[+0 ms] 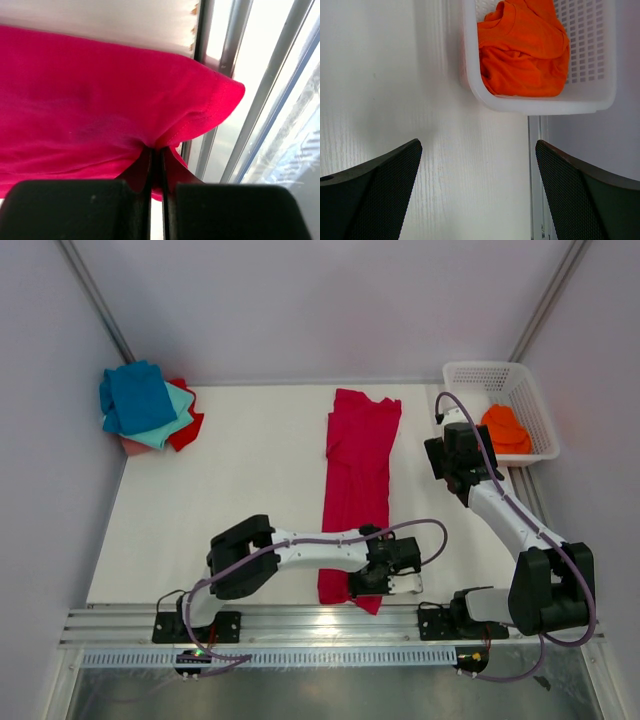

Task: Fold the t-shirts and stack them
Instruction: Fold the tshirt

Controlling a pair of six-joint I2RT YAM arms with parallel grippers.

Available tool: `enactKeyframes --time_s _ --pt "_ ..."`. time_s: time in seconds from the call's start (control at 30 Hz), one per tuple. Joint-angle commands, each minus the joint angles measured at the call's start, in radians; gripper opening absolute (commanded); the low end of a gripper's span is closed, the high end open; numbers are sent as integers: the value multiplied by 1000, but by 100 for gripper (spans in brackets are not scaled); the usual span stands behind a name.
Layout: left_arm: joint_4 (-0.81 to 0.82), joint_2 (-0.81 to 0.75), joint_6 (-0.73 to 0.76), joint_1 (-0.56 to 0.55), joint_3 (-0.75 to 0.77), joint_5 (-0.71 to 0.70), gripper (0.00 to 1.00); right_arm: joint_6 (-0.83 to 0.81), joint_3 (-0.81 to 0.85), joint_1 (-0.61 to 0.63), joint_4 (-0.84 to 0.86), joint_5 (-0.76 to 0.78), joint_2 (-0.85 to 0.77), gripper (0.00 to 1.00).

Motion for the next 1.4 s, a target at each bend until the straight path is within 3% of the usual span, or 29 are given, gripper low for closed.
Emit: enactKeyframes --time_s 0.0,0.1,0.3,0.53,0.77,1.07,1.37 --pt "-88 -15 62 93 68 123 0 -1 14 1 42 12 -22 99" --pt "-149 -48 94 184 204 116 0 -1 14 1 41 7 -20 99" --pt "-202 -87 168 259 362 71 0 -1 17 2 38 3 -14 99" --pt "-148 -69 241 316 406 62 0 6 23 2 28 4 -32 99" --pt "-80 49 287 397 461 85 0 5 40 1 1 -8 -69 99" --pt "-16 256 343 517 682 110 0 0 86 1 -15 -34 -46 99" --pt "79 330 401 570 713 39 0 -4 99 1 1 -45 7 99"
